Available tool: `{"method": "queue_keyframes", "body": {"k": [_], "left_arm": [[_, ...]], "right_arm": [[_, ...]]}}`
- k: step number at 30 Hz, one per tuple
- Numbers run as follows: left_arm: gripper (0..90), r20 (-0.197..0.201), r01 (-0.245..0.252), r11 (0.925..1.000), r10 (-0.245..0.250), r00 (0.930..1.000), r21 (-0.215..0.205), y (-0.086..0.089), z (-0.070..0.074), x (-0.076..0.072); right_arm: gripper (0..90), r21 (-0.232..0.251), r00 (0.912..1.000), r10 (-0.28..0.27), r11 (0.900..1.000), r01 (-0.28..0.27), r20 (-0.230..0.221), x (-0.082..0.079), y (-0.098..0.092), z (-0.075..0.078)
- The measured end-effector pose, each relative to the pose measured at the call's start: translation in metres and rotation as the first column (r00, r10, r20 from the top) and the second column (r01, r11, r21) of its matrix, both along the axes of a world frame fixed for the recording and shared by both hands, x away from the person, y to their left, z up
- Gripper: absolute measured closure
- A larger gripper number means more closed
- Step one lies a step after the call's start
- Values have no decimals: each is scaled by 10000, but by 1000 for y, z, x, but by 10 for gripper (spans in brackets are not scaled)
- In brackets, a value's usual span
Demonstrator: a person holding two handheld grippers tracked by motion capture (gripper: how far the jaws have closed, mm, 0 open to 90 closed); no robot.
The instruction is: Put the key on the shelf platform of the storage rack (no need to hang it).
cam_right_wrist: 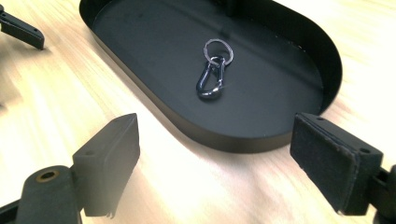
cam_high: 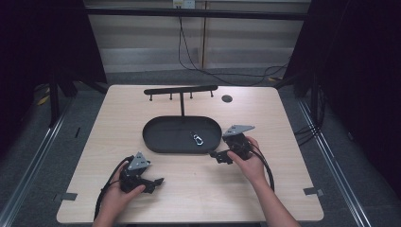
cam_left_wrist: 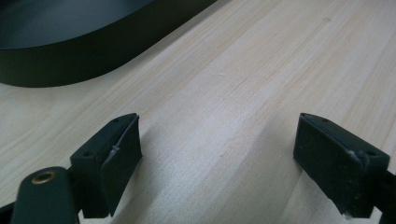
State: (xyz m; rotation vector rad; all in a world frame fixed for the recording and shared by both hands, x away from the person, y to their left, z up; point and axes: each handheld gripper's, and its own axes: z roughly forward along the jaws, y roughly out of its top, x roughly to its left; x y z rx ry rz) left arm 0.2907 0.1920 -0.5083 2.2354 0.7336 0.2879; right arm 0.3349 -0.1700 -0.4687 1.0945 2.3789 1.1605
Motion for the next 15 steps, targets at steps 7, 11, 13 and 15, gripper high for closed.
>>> {"method": "queue_keyframes", "body": {"k": [7,11,13,15], "left_arm": [[147,-2,-3,10000,3,10000,-4,0,0,0],[147,-5,-2,10000,2,10000,-6,0,0,0],[147,-5,-4,10000,4,10000,-7,0,0,0],[147,-10,-2,10000,2,10000,-4,0,0,0]], "right_arm": [[158,31,10000,-80,10000,80,-18,-8,-12,-3],[158,138,9998,-191,9997,191,-3,-13,-19,-5],[158,178,9997,-241,9996,240,1,-16,-23,-6],[158,229,9995,-301,9993,302,-25,-18,-27,-7]]}}
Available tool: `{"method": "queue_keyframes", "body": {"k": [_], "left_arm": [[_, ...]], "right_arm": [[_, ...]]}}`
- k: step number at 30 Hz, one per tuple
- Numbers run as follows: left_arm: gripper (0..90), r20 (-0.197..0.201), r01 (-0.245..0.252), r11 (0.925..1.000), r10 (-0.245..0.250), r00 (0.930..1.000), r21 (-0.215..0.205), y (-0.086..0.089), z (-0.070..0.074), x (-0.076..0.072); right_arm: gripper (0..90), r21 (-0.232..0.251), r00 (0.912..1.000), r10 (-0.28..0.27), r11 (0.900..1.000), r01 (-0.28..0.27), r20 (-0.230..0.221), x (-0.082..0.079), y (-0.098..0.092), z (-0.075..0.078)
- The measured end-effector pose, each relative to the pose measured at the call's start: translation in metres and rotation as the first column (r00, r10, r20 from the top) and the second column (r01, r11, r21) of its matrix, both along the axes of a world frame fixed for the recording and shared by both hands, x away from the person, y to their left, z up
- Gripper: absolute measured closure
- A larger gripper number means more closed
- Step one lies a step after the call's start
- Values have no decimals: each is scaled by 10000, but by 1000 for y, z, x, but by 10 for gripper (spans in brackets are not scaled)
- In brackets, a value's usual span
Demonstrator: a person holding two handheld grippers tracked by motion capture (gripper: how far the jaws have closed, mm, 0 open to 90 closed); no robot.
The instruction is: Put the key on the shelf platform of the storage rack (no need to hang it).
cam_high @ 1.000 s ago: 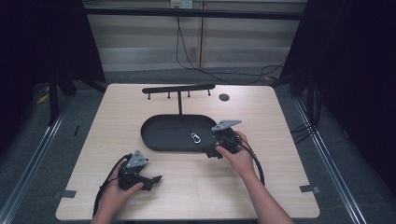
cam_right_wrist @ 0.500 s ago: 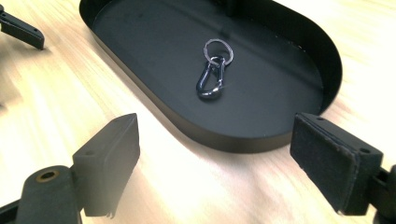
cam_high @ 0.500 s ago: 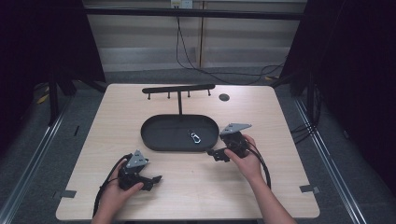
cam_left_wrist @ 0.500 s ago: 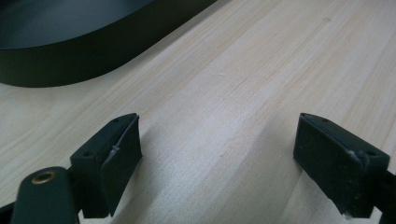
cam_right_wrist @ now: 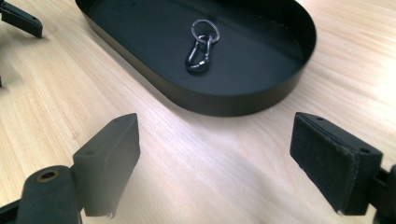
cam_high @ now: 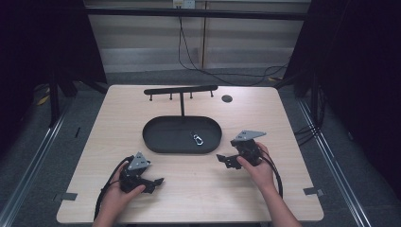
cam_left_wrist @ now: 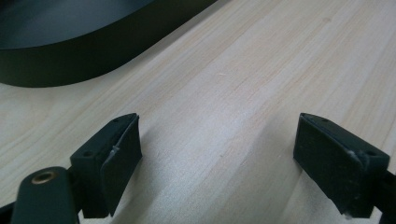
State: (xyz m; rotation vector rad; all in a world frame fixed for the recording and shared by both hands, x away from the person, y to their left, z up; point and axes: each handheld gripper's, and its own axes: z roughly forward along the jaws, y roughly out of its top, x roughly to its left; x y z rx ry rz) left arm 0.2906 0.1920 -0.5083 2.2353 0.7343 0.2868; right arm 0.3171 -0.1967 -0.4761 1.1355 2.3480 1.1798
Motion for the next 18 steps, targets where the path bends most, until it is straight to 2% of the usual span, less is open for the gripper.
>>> {"method": "queue_keyframes", "body": {"k": [6,12,18], "left_arm": [[148,5,-2,10000,2,10000,-1,0,0,0],[148,2,-3,10000,3,10000,-5,0,0,0],[148,1,-4,10000,4,10000,-7,0,0,0]], "right_arm": [[158,30,9998,-168,9999,168,67,-6,-11,-2],[158,92,9995,-309,9995,309,-30,-13,-23,-9],[159,-61,9992,-335,9994,334,-202,-22,-32,-18]]}}
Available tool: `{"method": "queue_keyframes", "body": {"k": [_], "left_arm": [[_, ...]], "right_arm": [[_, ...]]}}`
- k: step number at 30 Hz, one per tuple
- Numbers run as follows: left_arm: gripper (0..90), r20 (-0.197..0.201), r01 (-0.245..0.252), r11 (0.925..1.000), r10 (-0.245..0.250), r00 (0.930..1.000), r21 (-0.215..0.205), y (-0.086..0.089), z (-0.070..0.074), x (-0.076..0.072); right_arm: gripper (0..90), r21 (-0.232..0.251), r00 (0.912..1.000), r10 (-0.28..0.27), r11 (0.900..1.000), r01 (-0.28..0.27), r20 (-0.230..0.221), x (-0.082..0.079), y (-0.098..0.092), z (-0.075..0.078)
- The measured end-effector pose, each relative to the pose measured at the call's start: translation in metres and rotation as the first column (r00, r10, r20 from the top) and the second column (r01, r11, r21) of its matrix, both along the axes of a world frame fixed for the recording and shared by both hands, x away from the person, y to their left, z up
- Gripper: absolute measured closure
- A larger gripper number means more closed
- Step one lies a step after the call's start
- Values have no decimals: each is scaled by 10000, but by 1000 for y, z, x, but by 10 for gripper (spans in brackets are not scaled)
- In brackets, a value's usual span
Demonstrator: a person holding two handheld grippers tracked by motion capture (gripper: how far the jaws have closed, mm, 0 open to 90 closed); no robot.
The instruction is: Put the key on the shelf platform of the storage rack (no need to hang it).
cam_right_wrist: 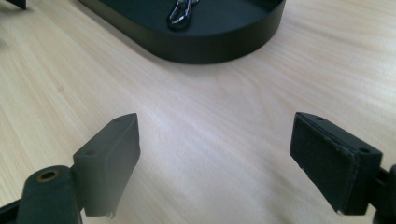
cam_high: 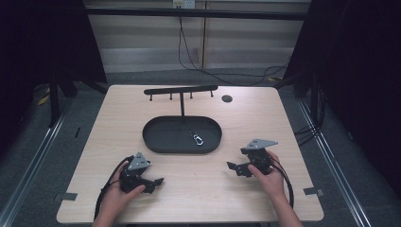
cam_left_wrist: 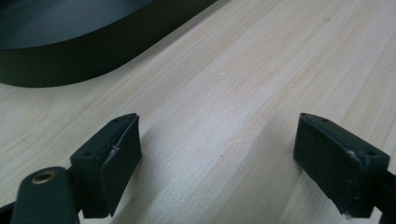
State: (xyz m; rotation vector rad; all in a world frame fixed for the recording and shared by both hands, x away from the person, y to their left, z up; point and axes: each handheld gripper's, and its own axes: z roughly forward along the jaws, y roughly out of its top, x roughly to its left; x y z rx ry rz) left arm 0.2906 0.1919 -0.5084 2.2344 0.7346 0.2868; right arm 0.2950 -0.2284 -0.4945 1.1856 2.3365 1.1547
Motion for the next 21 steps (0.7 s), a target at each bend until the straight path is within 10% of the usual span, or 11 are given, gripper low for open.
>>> {"method": "queue_keyframes", "body": {"k": [21], "left_arm": [[147,-2,13,10000,-13,10000,-22,0,0,0]], "right_arm": [[160,-965,10000,-59,9953,64,58,-14,-6,-17]]}}
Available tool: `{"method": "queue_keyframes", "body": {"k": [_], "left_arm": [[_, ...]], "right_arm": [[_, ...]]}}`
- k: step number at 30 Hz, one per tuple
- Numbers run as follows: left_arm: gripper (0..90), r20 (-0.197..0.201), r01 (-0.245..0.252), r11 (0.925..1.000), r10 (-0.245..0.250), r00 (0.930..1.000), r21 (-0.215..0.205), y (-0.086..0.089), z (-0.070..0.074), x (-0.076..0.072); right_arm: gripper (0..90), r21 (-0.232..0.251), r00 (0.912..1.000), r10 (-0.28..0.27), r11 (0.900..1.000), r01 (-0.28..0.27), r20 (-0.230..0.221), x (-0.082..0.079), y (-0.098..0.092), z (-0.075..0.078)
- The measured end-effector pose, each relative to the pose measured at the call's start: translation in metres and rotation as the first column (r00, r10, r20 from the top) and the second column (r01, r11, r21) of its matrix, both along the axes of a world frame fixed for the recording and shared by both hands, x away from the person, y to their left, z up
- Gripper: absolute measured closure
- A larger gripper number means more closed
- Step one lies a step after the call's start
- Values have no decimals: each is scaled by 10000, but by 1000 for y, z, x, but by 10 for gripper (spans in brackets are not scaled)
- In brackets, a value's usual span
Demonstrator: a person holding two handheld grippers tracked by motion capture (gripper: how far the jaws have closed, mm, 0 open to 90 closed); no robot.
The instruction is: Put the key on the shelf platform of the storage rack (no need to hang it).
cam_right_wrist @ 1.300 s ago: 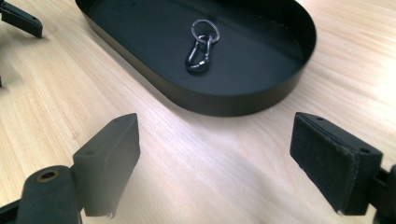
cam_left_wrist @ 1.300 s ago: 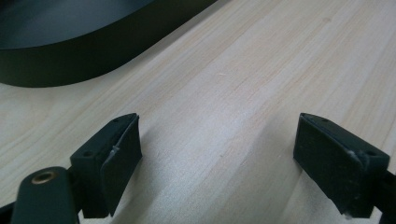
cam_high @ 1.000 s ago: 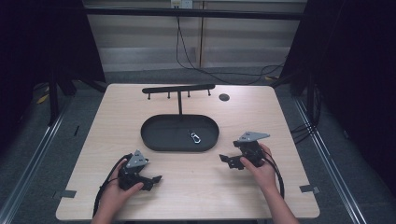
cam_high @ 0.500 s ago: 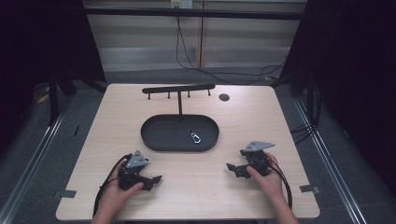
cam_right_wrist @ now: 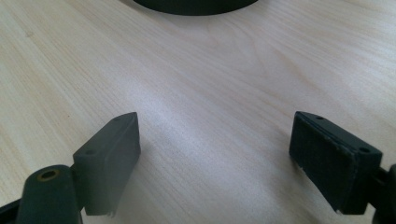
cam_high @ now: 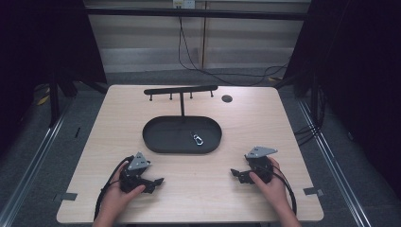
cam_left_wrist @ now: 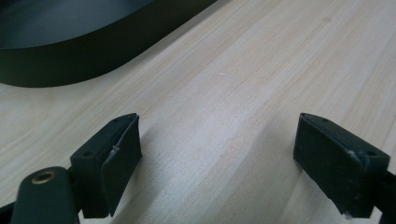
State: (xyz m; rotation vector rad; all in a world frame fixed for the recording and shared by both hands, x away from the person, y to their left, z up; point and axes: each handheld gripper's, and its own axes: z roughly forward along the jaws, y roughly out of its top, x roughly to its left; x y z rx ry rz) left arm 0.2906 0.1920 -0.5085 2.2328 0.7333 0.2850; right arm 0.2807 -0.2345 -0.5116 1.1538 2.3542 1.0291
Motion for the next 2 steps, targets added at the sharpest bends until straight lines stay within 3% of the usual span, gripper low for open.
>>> {"method": "queue_keyframes", "body": {"k": [2], "left_arm": [[148,4,2,10000,-2,10000,0,0,0,0]], "right_arm": [[157,-7,10000,0,10000,0,3,0,0,0]]}}
